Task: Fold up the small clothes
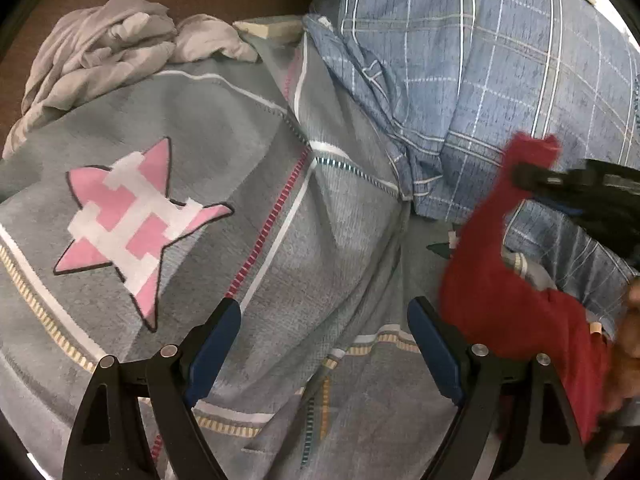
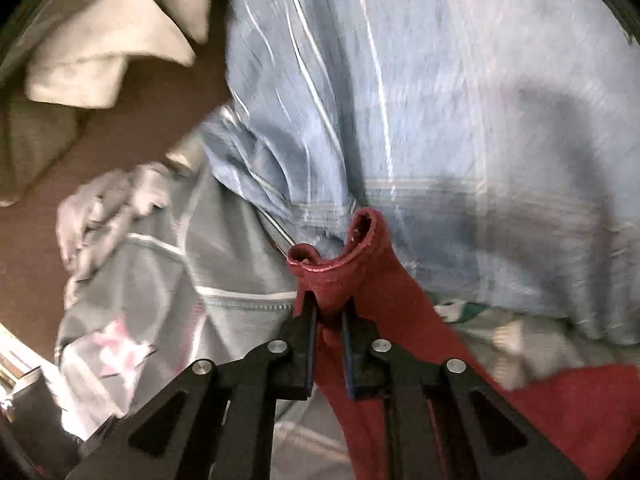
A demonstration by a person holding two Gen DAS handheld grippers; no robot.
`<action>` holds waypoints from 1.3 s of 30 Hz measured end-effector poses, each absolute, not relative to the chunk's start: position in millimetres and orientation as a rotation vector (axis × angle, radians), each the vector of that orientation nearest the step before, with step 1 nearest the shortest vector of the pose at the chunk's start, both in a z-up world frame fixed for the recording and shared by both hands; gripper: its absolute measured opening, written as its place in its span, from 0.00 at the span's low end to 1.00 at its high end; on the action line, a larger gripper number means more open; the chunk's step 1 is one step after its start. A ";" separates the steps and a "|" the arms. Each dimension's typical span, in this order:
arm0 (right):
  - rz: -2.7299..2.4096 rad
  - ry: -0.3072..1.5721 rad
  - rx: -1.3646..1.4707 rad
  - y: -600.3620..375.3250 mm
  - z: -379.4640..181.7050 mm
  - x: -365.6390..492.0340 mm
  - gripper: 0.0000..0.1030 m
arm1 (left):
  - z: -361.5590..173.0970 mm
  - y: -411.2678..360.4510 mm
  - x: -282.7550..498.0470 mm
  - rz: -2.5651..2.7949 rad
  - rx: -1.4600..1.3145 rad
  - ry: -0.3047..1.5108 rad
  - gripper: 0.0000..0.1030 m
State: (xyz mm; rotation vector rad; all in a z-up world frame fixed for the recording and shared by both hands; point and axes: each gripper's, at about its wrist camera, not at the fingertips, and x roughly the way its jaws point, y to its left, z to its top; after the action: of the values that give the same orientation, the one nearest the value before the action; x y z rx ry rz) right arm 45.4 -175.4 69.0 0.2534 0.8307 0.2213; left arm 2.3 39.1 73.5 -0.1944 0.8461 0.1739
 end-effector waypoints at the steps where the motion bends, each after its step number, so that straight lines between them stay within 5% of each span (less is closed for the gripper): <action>1: 0.221 0.827 0.254 -179.3 86.5 38.6 0.09 | 73.9 39.8 2.1 0.178 -0.196 0.846 0.83; 14: 0.136 0.595 0.420 -297.1 198.6 -107.7 0.09 | 83.0 5.3 -10.3 0.060 -0.150 0.818 0.83; 24: -0.125 0.823 0.460 -407.5 123.2 -205.3 0.10 | 72.8 -61.1 -36.8 -0.207 0.004 0.830 0.83; 28: -0.234 0.962 0.400 -417.9 95.1 -232.6 0.21 | 63.2 -71.1 -28.3 -0.235 0.024 0.873 0.83; 31: -0.298 0.888 0.398 -426.7 112.1 -253.5 0.44 | 56.9 -76.8 -24.5 -0.206 0.076 0.888 0.83; 36: -0.171 0.812 0.391 -408.6 129.1 -212.9 0.47 | 39.7 -90.3 -15.0 -0.122 0.163 0.957 0.83; 39: -0.034 0.836 0.274 -367.1 117.5 -148.5 0.58 | 40.5 -89.6 -10.1 -0.095 0.154 0.958 0.83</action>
State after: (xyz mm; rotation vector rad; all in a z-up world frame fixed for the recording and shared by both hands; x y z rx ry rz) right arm -148.5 -367.1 117.5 0.2736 0.8357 -0.0342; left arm -10.1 -89.6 40.5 0.1542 0.9576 -0.0949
